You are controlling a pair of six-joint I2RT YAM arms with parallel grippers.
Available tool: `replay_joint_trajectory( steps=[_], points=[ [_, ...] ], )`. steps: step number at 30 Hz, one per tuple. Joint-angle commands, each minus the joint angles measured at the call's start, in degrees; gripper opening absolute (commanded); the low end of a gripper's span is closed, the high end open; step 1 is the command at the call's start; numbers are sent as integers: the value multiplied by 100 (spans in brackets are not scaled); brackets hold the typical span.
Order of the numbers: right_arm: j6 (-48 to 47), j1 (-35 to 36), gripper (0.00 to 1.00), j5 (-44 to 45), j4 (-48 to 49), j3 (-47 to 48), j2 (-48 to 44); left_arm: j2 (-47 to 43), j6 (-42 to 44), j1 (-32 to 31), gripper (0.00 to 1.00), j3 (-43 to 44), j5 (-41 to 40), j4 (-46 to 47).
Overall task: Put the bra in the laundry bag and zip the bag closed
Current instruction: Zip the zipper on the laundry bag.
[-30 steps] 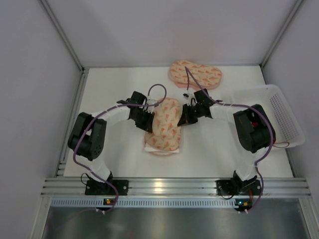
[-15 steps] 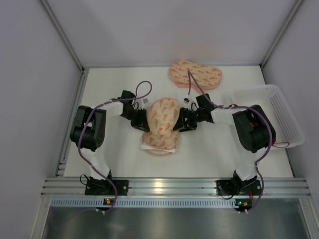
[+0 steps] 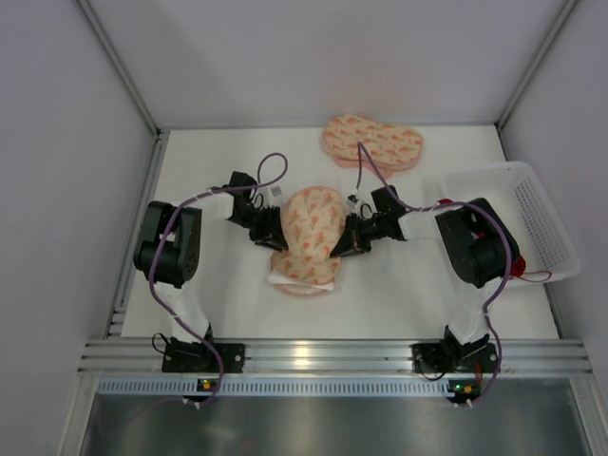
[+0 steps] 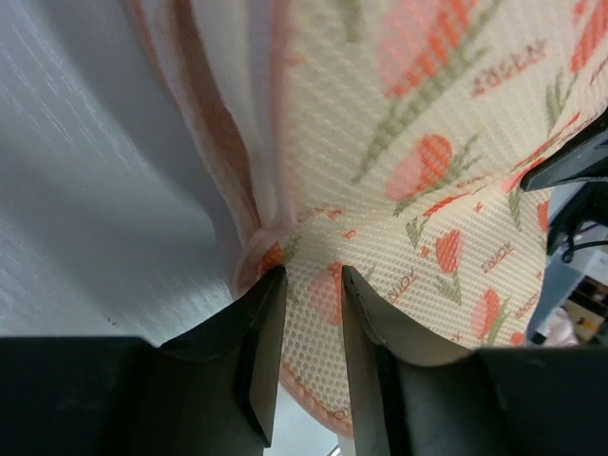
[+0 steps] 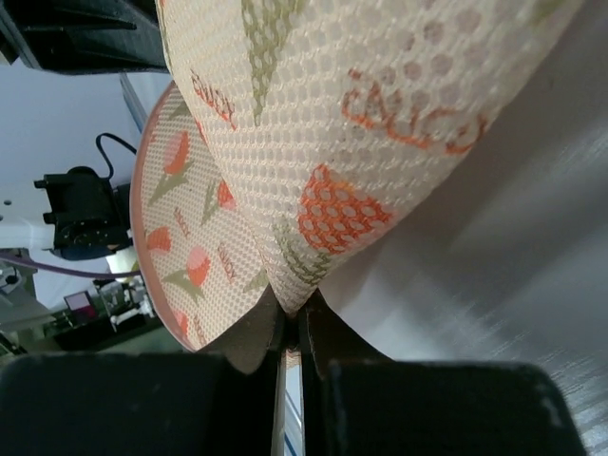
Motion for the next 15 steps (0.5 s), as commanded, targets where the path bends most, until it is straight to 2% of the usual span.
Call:
replay_joint_trajectory(
  steps=[1, 5, 6, 8, 12, 13, 15],
  points=[
    [-159, 71, 0, 68, -277, 522, -302, -504, 622, 27, 38, -136, -650, 183],
    [-151, 63, 0, 156, -673, 742, -232, -1751, 1455, -43, 55, -198, -1123, 183],
    [-125, 63, 0, 147, -700, 760, -197, -2241, 1615, -95, 66, -241, -1282, 183],
    [-107, 63, 0, 130, -779, 778, -118, -2701, 2131, -420, 80, -338, -1572, 183],
    [-2, 80, 0, 112, -884, 839, -56, -3475, 2600, -1569, 86, -628, -2817, 209],
    [25, 80, 0, 103, -893, 848, -47, -3503, 2662, -2068, 98, -742, -3047, 227],
    [130, 72, 0, 103, -832, 822, -38, -3494, 2864, -2580, 98, -909, -3522, 385]
  ],
)
